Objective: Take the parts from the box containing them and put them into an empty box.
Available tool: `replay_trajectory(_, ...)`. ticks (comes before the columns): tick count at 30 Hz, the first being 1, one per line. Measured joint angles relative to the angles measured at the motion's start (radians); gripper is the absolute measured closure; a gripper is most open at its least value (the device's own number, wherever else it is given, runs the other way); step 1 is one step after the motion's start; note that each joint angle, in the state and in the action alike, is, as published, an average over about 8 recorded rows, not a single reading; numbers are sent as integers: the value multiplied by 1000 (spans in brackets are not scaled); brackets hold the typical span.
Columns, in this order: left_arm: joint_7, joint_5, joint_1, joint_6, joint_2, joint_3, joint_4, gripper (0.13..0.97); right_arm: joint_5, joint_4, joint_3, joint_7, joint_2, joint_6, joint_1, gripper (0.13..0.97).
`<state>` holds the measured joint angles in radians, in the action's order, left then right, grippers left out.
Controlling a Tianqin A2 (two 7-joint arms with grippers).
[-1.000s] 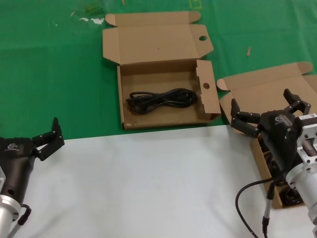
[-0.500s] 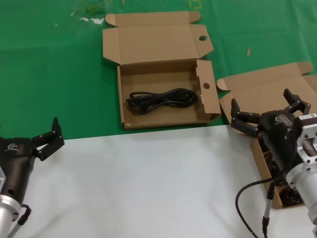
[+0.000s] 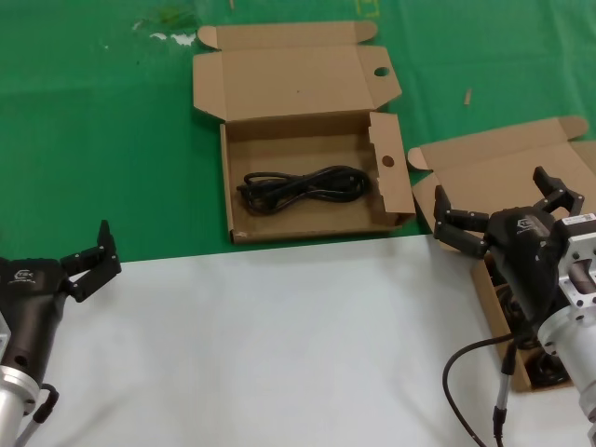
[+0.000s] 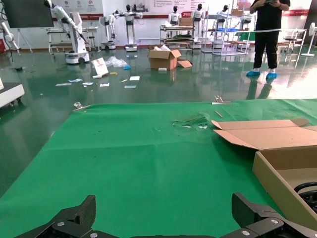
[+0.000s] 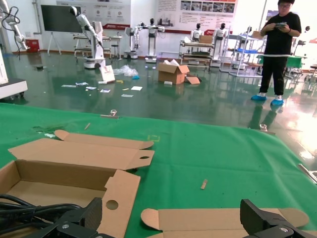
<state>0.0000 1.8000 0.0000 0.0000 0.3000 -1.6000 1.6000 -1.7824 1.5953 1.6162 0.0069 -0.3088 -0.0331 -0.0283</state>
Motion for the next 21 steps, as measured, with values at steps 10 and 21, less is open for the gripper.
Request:
replay_trajectory(10,0,0,0,0,0,0,0,132,0,0,0,0,0,0,0,129)
replay_trajectory(21,0,0,0,0,0,0,0,132,0,0,0,0,0,0,0,129)
